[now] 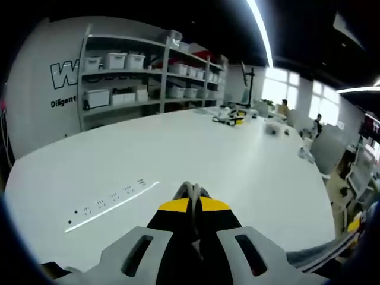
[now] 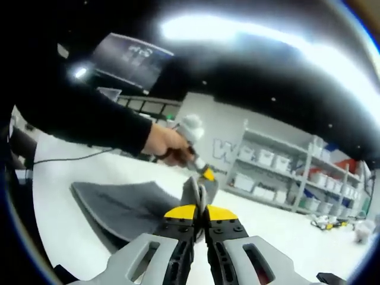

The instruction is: Open the folded towel by lifting each exposed corner and separating the folded layers until the towel lies flat within the target outline without major curled edges

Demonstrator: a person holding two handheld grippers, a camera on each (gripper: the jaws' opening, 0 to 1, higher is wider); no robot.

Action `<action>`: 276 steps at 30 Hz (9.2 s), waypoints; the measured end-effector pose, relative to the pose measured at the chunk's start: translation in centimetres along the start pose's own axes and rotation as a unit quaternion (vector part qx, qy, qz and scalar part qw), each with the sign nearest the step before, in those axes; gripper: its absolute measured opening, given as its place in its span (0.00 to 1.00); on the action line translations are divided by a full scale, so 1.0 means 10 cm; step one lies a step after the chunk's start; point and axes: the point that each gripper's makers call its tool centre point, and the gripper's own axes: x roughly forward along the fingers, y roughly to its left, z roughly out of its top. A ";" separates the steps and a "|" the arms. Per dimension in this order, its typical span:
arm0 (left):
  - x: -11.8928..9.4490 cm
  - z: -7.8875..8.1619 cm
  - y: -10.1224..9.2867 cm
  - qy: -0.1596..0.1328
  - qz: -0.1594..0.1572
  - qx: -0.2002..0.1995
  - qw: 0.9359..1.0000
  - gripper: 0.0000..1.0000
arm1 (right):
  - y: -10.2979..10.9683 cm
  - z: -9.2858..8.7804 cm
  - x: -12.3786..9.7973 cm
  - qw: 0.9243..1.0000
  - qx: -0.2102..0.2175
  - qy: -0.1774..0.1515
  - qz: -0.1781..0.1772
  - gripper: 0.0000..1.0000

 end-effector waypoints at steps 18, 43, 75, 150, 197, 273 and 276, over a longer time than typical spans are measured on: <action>0.39 -0.10 -0.38 0.027 -0.023 0.006 0.999 0.03 | -0.09 -0.27 -0.16 0.999 0.049 0.018 -0.017 0.00; 0.86 -0.39 -0.82 0.046 -0.046 -0.029 0.997 0.03 | -0.14 -0.57 -0.40 0.992 0.112 0.038 -0.041 0.00; 1.32 -0.64 -0.96 0.053 -0.011 -0.059 0.997 0.12 | -0.50 -0.89 -0.51 0.982 0.163 0.069 -0.067 0.00; -0.41 -0.06 -0.71 -0.089 0.044 0.071 0.993 1.00 | -1.38 -0.73 -0.55 0.976 0.072 0.126 -0.161 1.00; -2.58 -0.91 -0.44 -0.164 0.141 0.026 0.976 1.00 | -1.29 -0.33 -0.35 0.986 0.012 0.117 -0.118 1.00; -1.05 -0.59 -2.57 -0.076 0.130 0.383 0.911 1.00 | -2.24 1.44 1.51 0.976 -0.130 0.068 0.158 0.99; -0.97 -0.64 -2.59 -0.069 0.129 0.386 0.911 1.00 | -2.20 1.31 1.51 0.977 -0.115 0.051 0.171 0.95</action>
